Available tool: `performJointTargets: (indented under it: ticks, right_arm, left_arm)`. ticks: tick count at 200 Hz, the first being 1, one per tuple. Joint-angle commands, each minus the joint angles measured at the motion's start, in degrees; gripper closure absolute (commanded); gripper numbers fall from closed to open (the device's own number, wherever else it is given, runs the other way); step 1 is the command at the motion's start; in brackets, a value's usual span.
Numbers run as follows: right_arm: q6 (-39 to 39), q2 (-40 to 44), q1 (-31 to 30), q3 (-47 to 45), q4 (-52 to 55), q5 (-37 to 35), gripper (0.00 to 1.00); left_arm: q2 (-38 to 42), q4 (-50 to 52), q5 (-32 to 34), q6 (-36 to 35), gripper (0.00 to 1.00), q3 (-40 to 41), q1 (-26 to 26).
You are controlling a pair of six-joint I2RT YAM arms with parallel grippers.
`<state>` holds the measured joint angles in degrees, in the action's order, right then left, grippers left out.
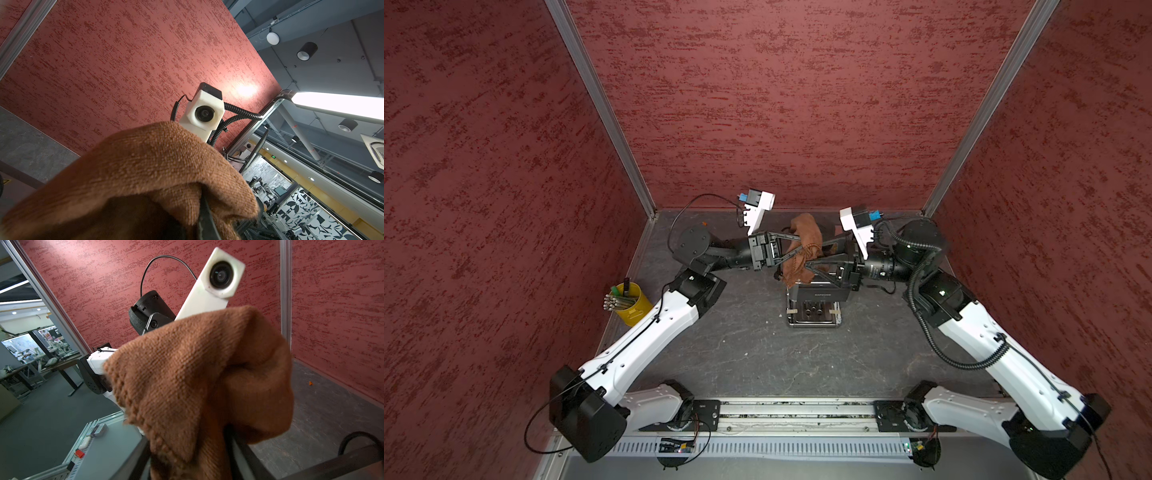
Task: Wipe the surface of a coffee machine
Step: Adjust the cleaning item, then wipe the dirt from the surface of the coffee machine.
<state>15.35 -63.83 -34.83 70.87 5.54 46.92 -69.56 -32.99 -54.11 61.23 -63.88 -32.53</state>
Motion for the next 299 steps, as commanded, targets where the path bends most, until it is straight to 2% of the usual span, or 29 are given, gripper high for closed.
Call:
performJointTargets:
  ticks: [1, 21, 34, 50, 58, 70, 90, 104, 128, 154, 171, 202, 226, 275, 299]
  right_arm:
    - [-0.26, 0.11, -0.41, 1.82, -0.61, -0.38, 0.65]
    - [0.94, 0.68, -0.42, 1.47, -2.56, -1.08, 0.84]
    - [1.47, 1.31, -0.42, 1.46, -2.71, -2.79, 0.91]
    - [1.7, 2.15, -0.42, 2.08, -0.28, -7.26, 1.0]
    - [1.48, 2.46, -0.42, 3.01, 2.58, -10.82, 1.0]
    - [0.72, 2.73, -0.33, 4.82, 8.35, -17.25, 1.0]
    - [0.27, 3.64, 0.06, 6.44, 16.53, -27.29, 1.0]
    - [0.55, 4.19, 0.99, 7.12, 21.77, -31.77, 1.0]
    - [1.0, 4.42, 3.32, 8.93, 31.08, -38.38, 1.0]
    - [1.39, 3.65, 7.67, 10.69, 40.47, -43.78, 1.0]
    - [1.73, 3.86, 11.94, 9.36, 44.15, -43.12, 1.0]
    - [2.66, 6.68, 17.86, 3.01, 46.47, -40.05, 1.0]
    - [2.39, 9.01, 19.01, -2.42, 44.81, -32.71, 1.0]
    - [3.15, 7.16, 19.57, -8.3, 35.57, -24.19, 1.0]
    - [3.63, 4.38, 20.47, -8.62, 30.02, -23.7, 1.0]
  left_arm:
    - [-0.16, -1.33, -0.21, 0.41, 1.0, -1.36, -0.34]
    - [-0.4, -0.02, 0.28, -0.15, 1.0, -0.89, -0.34]
    - [-0.4, 0.12, 0.77, -0.27, 1.0, -0.47, -0.08]
    - [0.38, 1.77, 2.89, -1.12, 0.82, -0.16, 0.98]
    - [1.09, 4.12, 4.43, -2.38, 0.74, -0.3, 1.74]
    - [2.48, 9.43, 7.18, -4.91, 0.53, -0.5, 3.08]
    - [4.52, 17.23, 11.35, -9.7, 0.5, -1.46, 5.32]
    - [5.12, 22.15, 13.63, -12.15, 0.35, -2.27, 6.65]
    - [4.86, 29.31, 16.5, -15.96, 0.34, -4.16, 8.18]
    - [0.31, 46.42, 23.01, -27.16, 0.33, -12.85, 6.66]
    - [-5.52, 59.04, 29.54, -34.93, 0.33, -21.39, 4.01]
    - [-18.06, 74.09, 36.94, -44.17, 0.32, -36.76, -0.99]
    - [-28.02, 83.93, 43.21, -49.48, 0.32, -49.26, -5.36]
    - [-38.17, 88.8, 48.49, -52.32, 0.3, -61.12, -8.16]
    - [-41.7, 89.51, 50.11, -53.37, 0.3, -64.81, -8.33]
